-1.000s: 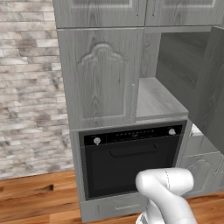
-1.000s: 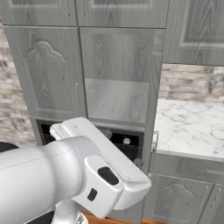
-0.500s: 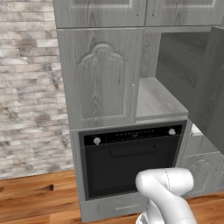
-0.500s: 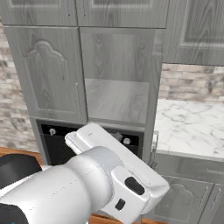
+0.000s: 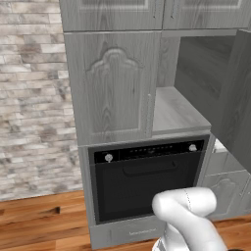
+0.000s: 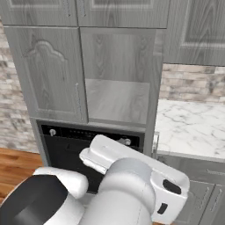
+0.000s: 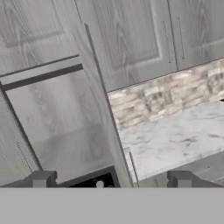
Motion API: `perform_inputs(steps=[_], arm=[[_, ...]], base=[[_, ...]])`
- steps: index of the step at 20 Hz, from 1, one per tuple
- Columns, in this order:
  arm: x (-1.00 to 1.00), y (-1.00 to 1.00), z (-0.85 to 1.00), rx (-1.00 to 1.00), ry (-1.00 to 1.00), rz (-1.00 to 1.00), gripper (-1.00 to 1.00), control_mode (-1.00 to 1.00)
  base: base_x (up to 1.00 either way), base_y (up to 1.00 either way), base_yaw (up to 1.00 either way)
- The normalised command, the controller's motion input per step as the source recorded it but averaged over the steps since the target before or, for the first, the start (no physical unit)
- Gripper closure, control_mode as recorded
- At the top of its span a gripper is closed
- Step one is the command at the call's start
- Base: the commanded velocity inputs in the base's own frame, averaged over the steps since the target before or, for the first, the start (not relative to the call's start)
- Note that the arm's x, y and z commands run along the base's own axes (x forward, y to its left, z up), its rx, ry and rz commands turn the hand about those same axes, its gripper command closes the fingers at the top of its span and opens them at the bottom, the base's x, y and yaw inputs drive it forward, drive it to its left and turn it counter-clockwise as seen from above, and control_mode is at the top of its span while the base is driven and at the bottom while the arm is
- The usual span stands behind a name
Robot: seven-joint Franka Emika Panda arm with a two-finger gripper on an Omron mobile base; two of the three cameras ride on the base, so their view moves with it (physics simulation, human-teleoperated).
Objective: Open the cabinet. Pick the sponge and place it next to the sink. Then close the cabinet.
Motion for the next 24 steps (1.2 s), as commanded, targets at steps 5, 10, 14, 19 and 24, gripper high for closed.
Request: perform_inputs(steps=[5, 10, 14, 19, 24], arm=[[0.00, 0.00, -0.03, 0.01, 0.00, 0.44, -1.00, -1.00], [0.03, 0.00, -0.06, 0.00, 0.00, 0.42, -1.00, -1.00], [0.37, 0.00, -0.10, 0.00, 0.00, 0.33, -1.00, -1.00], [0.62, 0.00, -0.18, 0.00, 0.00, 0.31, -1.00, -1.00], [0.62, -0.04, -0.43, 0.00, 0.00, 0.26, -1.00, -1.00]], base=[[0.00, 0.00, 0.00], [0.00, 0.00, 0.00], [0.00, 0.00, 0.00], [0.00, 0.00, 0.00], [0.00, 0.00, 0.00]])
